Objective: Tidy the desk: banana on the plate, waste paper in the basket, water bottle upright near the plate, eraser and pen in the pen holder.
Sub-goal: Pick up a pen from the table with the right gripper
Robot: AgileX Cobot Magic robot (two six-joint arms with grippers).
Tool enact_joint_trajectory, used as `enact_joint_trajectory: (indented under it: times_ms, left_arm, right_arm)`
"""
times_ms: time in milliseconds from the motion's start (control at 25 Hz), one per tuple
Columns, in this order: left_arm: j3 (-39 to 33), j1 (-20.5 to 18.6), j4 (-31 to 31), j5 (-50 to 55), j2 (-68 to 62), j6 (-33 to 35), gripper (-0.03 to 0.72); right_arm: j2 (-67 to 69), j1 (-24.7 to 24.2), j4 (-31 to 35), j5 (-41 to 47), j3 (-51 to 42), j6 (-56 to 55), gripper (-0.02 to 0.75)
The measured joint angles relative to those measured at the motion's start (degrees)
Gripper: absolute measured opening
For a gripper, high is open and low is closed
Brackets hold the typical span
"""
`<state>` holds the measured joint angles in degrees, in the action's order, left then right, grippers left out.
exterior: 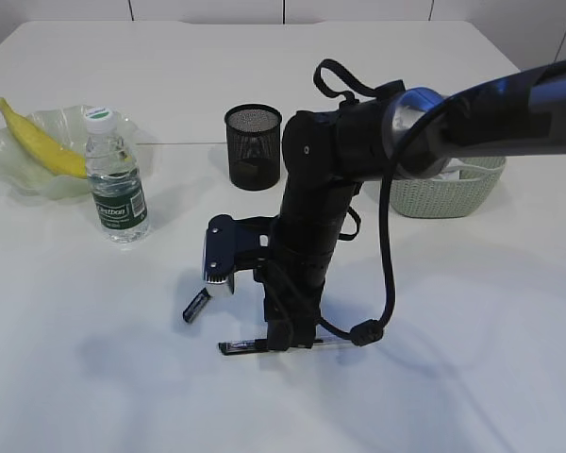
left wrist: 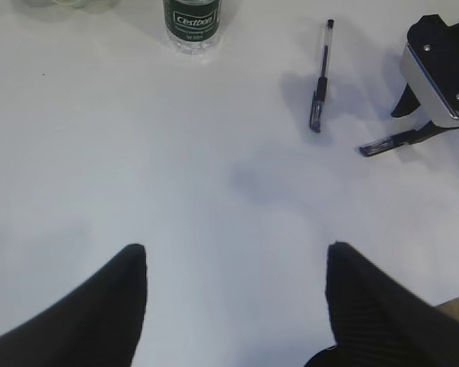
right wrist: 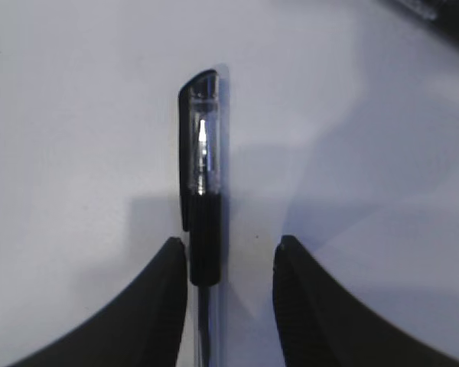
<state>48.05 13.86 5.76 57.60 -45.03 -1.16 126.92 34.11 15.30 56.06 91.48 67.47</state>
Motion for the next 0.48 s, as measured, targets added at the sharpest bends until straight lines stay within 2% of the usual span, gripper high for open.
enact_joint_trajectory:
  times_ms: [480]
  left_arm:
    - [0.00, 0.00, 0.00, -0.10, 0.00, 0.00, 0.517]
  right_arm:
    - [0.00, 0.97, -0.20, 0.23, -0.11, -0.59, 0.283]
